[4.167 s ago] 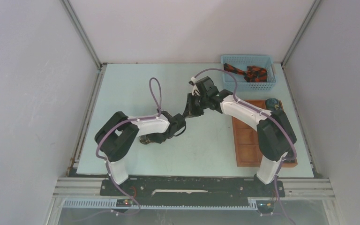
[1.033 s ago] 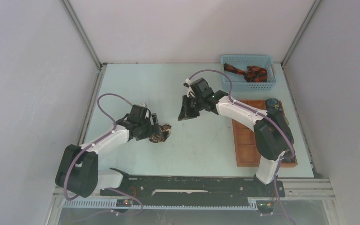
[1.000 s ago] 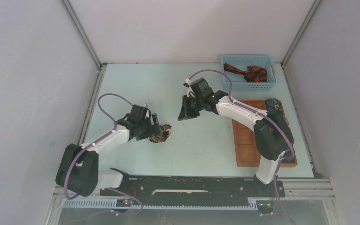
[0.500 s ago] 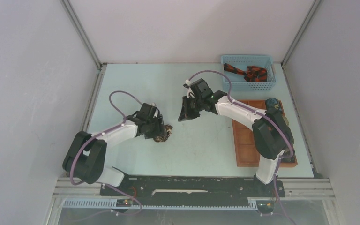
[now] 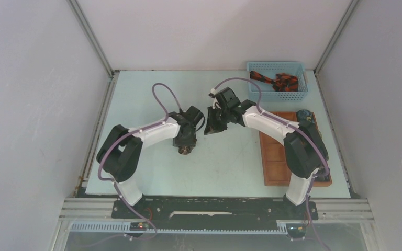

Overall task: Roll the ties
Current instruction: Roll the tie at the center of the board.

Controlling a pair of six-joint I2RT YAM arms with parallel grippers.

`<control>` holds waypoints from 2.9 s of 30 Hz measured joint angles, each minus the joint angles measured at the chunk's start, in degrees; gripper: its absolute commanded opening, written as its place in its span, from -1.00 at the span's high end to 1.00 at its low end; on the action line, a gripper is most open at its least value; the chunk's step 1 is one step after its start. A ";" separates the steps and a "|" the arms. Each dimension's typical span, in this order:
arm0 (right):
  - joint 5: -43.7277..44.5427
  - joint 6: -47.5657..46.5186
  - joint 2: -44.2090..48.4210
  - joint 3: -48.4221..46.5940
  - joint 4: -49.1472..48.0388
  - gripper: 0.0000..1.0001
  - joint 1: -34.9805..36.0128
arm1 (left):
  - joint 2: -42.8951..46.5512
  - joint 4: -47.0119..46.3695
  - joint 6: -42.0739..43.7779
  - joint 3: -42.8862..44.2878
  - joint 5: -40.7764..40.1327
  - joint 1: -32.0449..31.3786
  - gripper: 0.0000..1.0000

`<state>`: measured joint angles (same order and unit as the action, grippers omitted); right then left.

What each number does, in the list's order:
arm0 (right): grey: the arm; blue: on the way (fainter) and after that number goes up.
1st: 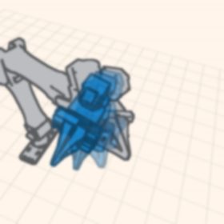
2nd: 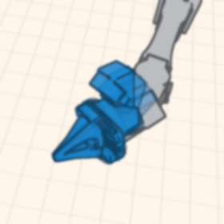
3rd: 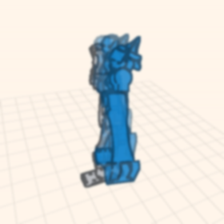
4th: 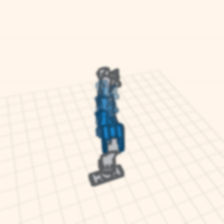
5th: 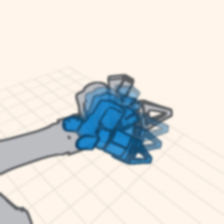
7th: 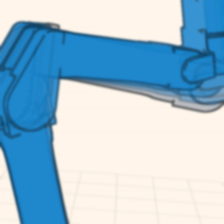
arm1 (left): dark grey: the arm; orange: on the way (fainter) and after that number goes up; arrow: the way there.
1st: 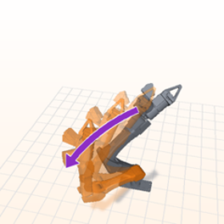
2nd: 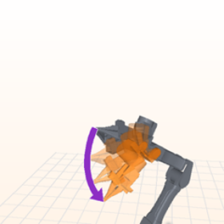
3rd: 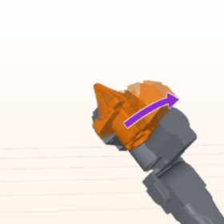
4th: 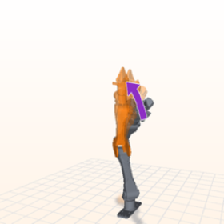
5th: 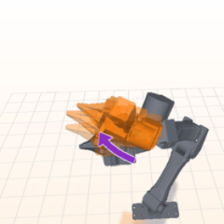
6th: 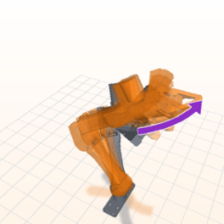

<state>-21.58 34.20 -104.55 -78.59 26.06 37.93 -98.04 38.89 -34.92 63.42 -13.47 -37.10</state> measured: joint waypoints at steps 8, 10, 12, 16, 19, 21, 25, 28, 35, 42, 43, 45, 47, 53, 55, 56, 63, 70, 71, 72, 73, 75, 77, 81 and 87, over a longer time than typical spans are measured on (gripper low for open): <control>2.16 -0.24 1.77 0.28 2.08 0.88 -1.05 | -3.65 4.70 -0.13 3.41 -3.98 -2.75 -0.45; 2.19 -0.24 2.14 0.50 2.19 0.88 -1.25 | -3.63 5.03 -0.11 3.39 -4.20 -2.80 -0.46; 2.21 -0.24 2.27 0.66 2.19 0.86 -1.33 | -3.54 5.20 -0.11 3.39 -4.33 -2.80 -0.47; 2.21 -0.17 2.36 0.98 2.16 0.80 -1.42 | -2.43 5.40 -0.09 3.39 -4.33 -2.80 -0.50; 2.14 -0.15 2.36 1.05 2.14 0.73 -1.42 | -1.25 5.42 -0.09 3.39 -4.33 -2.80 -0.52; 2.05 -0.11 2.36 1.07 2.05 0.60 -1.42 | -0.55 5.42 -0.07 3.39 -4.33 -2.80 -0.52; 0.96 0.33 2.58 2.43 0.22 0.22 -1.49 | 0.28 5.42 -0.02 3.39 -4.33 -2.80 -0.52; -0.85 0.79 3.02 4.22 -1.79 0.01 -1.60 | 1.07 5.51 -0.02 3.39 -4.33 -2.80 -0.52; -6.49 1.18 3.32 7.85 -8.22 -0.23 -1.81 | 8.33 6.58 0.07 2.91 -3.98 -2.34 -0.26; -11.15 2.23 2.45 8.55 -14.78 -0.38 -1.97 | 21.07 6.54 1.53 -1.27 -3.82 3.15 -0.04; -11.72 2.47 1.99 8.55 -15.91 -0.40 -1.97 | 22.03 6.38 1.97 -2.56 -3.80 4.85 -0.04; -12.90 3.06 0.57 8.55 -18.05 -0.43 -1.97 | 22.47 6.19 2.47 -4.90 -3.93 7.91 -0.01; -13.68 3.74 -1.01 8.55 -19.80 -0.45 -1.90 | 22.32 5.99 2.69 -7.32 -4.22 10.21 0.00; -14.58 5.07 -4.98 8.57 -22.53 -0.45 -1.55 | 24.85 3.19 3.04 -14.84 -5.14 15.76 -0.01; -14.43 5.29 -5.81 8.57 -22.95 -0.46 -1.38 | 24.41 2.51 2.99 -15.39 -5.60 16.74 0.00; -14.38 5.38 -6.14 8.57 -23.23 -0.47 -1.31 | 23.71 2.21 2.97 -15.41 -5.84 16.90 0.00; -14.16 6.12 -9.94 8.57 -25.92 -0.49 0.09 | 14.56 -2.14 2.91 -15.85 -5.70 17.05 0.02; -14.32 7.08 -12.74 8.57 -27.67 -0.50 1.14 | 12.52 -5.64 2.95 -15.87 -4.11 17.05 0.03; -14.51 7.34 -12.98 8.57 -27.93 -0.50 1.22 | 12.52 -6.12 2.95 -15.87 -3.67 17.05 0.03; -14.69 7.45 -13.25 8.57 -28.39 -0.50 1.25 | 12.57 -6.58 2.97 -15.87 -3.06 17.05 0.04; -14.84 7.72 -13.53 8.57 -28.83 -0.50 1.27 | 12.66 -7.15 2.97 -15.87 -2.36 17.05 0.04; -15.41 8.07 -13.79 8.57 -29.73 -0.51 1.27 | 13.00 -8.22 2.97 -16.04 -1.05 17.05 0.05; -15.80 8.50 -14.10 8.57 -30.53 -0.52 1.27 | 13.70 -9.22 2.97 -16.57 0.33 17.05 0.06; -17.09 9.81 -15.04 8.57 -32.89 -0.53 1.25 | 14.86 -10.60 2.95 -17.29 2.49 17.05 0.06; -18.67 11.85 -16.24 8.57 -36.15 -0.53 1.29 | 15.98 -11.80 2.89 -17.66 5.18 16.92 0.07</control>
<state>-40.25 46.04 -120.79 -70.02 -10.09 39.22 -82.06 27.09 -32.03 45.76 -8.29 -20.18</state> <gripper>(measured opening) 0.763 0.468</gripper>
